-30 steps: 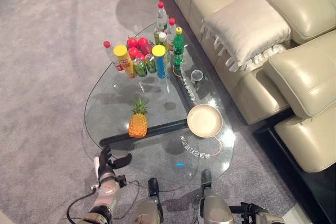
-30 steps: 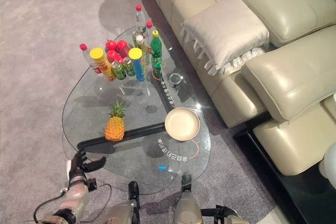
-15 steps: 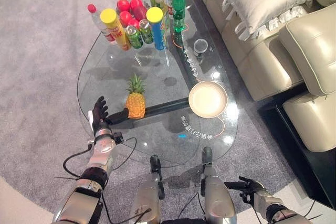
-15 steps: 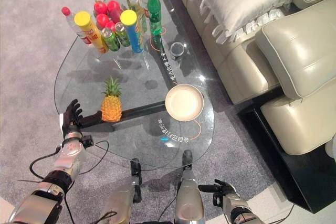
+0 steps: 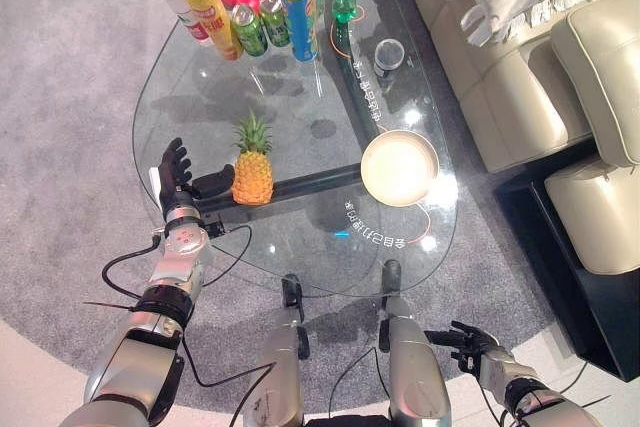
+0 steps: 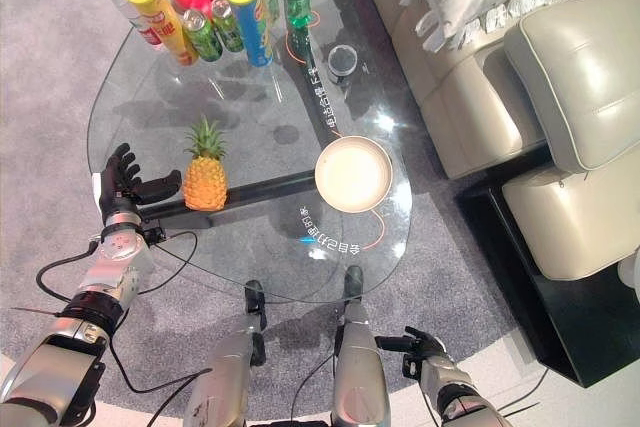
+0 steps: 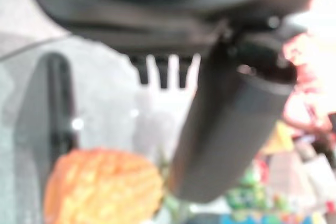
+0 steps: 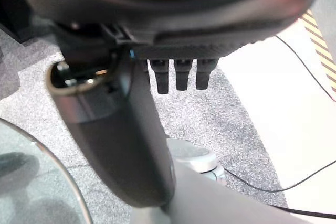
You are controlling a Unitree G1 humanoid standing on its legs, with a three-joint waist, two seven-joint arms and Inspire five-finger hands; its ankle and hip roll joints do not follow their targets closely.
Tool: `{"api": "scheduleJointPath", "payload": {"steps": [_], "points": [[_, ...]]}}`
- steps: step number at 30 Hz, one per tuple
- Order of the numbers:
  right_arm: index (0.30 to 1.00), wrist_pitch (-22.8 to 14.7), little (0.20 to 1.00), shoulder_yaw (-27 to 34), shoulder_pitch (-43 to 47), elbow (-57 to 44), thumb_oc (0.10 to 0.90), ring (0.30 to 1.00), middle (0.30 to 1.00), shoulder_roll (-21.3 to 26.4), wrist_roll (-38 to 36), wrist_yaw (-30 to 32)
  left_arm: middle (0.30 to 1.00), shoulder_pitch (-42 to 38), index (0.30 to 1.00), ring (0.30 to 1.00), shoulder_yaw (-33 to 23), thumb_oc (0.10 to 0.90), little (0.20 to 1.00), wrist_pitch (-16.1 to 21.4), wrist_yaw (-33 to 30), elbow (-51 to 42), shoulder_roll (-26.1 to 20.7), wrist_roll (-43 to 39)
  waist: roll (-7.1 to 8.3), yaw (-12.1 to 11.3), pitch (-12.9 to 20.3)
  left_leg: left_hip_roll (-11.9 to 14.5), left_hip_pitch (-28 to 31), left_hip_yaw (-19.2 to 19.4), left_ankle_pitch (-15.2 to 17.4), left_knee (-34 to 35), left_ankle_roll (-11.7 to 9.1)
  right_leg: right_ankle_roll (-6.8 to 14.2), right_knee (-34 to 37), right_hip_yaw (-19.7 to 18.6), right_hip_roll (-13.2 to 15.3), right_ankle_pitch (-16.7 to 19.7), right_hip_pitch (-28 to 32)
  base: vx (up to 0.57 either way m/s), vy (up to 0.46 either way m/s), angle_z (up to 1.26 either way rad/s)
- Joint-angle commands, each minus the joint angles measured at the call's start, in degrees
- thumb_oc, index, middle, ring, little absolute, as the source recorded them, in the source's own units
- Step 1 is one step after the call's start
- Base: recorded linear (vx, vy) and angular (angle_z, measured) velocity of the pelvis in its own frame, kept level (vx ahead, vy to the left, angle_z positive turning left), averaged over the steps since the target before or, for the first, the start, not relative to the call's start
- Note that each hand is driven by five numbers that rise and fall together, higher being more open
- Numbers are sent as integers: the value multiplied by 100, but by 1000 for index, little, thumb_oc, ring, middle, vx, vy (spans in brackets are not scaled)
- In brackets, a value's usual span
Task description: Pick up the fruit to the plate
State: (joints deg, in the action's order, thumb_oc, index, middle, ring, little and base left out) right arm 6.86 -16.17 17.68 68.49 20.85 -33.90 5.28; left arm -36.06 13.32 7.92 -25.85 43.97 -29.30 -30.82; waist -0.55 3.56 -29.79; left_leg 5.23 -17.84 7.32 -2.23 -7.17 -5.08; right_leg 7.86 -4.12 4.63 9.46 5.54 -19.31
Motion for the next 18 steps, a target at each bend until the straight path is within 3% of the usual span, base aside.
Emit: {"api": "scheduleJointPath", "payload": {"steps": [1, 7, 18], "points": [[900, 70, 900, -307, -174, -111, 800, 900, 900, 193, -73, 165, 900, -517, 900, 900, -52, 800, 900, 233, -231, -257, -608, -32, 162, 94, -1, -572, -713, 357, 590, -1081, 253, -337, -837, 273, -467, -637, -473, 15, 17, 3], [900, -1, 900, -250, -176, -143, 800, 900, 900, 208, -437, 424, 900, -605, 900, 900, 36, 800, 900, 162, -31, -190, -613, -149, 189, 126, -1, -556, -913, 368, 620, -1200, 259, -321, -988, 248, -466, -645, -720, 0, 0, 0], [900, -126, 900, -212, -14, -268, 800, 900, 900, 238, -327, 488, 900, -671, 900, 900, 224, 800, 900, -104, 370, -44, -451, -542, 151, 204, -1, -561, -1286, 411, 610, -1263, 261, -290, -1147, 153, -500, -593, -1197, 6, 15, 0]]}}
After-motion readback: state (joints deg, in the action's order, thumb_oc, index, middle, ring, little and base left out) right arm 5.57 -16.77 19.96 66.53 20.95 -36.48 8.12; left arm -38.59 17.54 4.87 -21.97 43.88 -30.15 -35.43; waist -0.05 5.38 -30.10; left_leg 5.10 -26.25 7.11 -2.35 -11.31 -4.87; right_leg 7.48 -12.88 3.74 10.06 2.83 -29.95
